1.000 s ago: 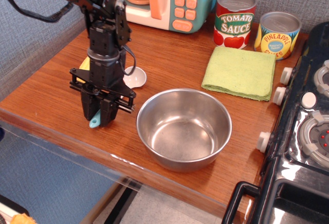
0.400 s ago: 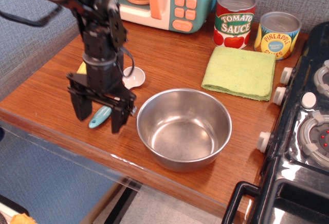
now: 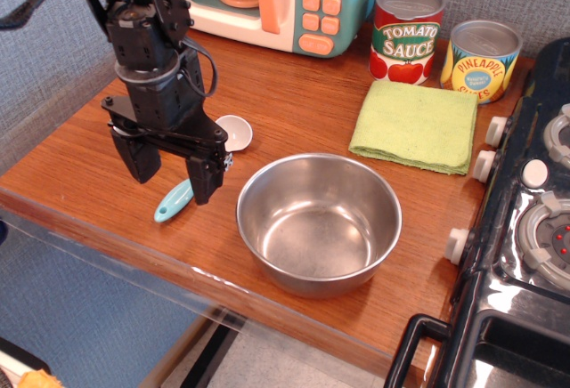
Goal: Place the ladle next to the pot.
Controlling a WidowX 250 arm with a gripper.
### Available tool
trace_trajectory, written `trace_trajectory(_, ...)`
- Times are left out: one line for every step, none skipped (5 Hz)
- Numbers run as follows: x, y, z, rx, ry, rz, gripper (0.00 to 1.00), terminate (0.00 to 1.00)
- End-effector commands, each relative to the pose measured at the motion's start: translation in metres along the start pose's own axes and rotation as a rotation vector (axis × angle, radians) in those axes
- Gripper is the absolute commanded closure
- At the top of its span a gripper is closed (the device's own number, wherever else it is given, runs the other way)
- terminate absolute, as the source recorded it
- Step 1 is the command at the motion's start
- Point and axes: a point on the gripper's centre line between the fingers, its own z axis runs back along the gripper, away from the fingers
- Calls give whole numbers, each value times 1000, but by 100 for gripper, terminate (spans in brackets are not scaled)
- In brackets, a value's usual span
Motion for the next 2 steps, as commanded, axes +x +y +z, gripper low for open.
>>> trace_trajectory(2,3,8,48,-38,-22,0,0)
trace_trajectory(2,3,8,48,-38,-22,0,100)
